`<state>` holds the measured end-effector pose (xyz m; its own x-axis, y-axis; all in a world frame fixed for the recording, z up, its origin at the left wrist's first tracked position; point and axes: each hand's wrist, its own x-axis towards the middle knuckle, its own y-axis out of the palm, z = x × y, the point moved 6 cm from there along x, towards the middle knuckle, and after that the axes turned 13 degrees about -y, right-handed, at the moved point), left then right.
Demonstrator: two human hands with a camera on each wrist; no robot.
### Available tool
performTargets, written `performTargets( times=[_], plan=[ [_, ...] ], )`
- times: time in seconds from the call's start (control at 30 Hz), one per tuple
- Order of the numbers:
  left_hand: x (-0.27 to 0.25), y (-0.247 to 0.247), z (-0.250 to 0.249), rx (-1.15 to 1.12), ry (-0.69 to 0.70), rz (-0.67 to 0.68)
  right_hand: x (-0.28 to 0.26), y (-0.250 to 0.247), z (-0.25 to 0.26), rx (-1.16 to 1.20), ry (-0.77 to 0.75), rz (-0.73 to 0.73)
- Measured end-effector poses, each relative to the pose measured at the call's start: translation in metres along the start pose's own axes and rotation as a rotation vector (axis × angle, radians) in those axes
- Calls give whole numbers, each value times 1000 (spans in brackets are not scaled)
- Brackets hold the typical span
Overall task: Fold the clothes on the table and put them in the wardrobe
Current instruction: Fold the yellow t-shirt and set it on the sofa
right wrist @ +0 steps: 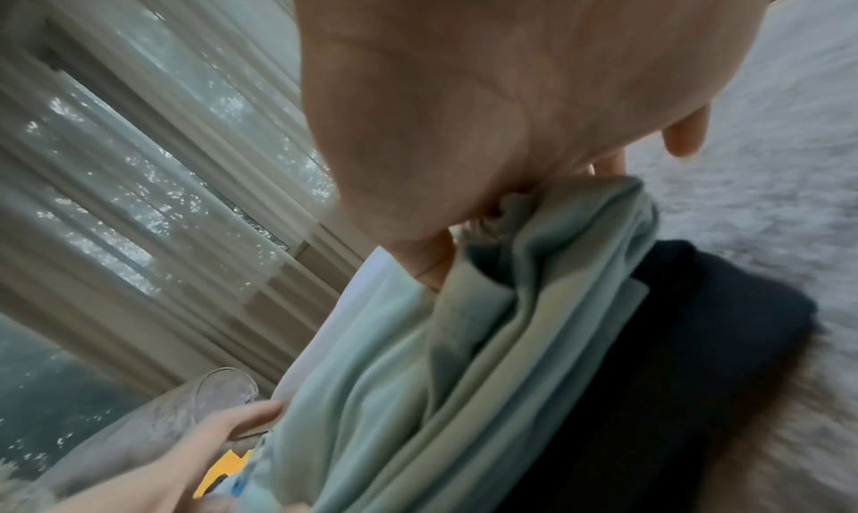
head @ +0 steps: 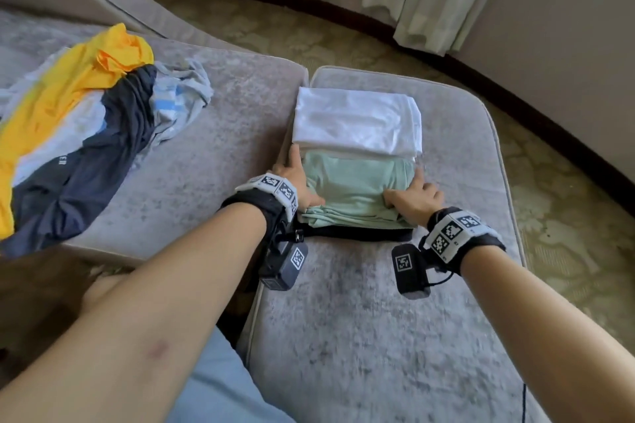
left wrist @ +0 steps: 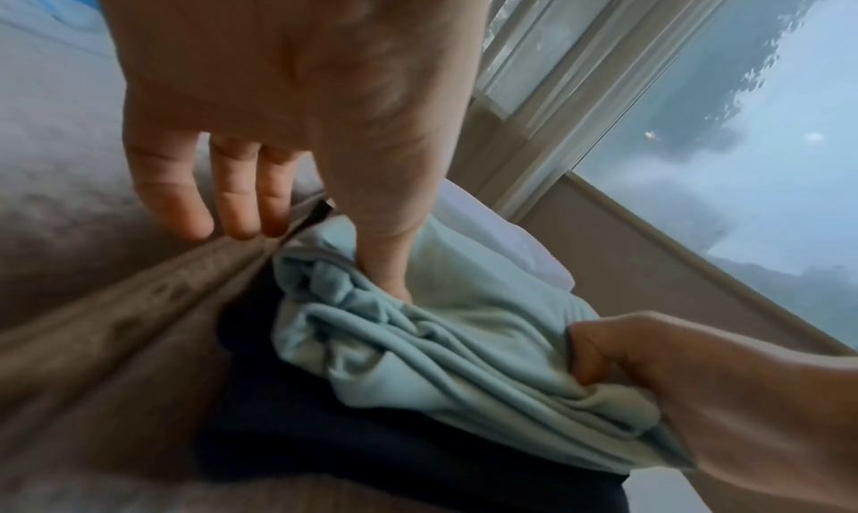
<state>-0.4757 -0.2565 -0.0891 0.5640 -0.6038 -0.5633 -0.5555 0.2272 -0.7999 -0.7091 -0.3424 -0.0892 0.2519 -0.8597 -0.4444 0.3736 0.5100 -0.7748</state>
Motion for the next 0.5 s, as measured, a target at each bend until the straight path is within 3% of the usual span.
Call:
performTargets(
  times=[0.23,0.3,0.5],
  plan=[
    [-1,-37,18,-380,28,-32,-22,-33,78,41,-90,-437],
    [-7,-56,28,-445,34,-81,-26,-28,110,30,-154,-419],
    [-3,-105,101,-693,-49,-41,-33,17,228,-40,-316,-189]
  ],
)
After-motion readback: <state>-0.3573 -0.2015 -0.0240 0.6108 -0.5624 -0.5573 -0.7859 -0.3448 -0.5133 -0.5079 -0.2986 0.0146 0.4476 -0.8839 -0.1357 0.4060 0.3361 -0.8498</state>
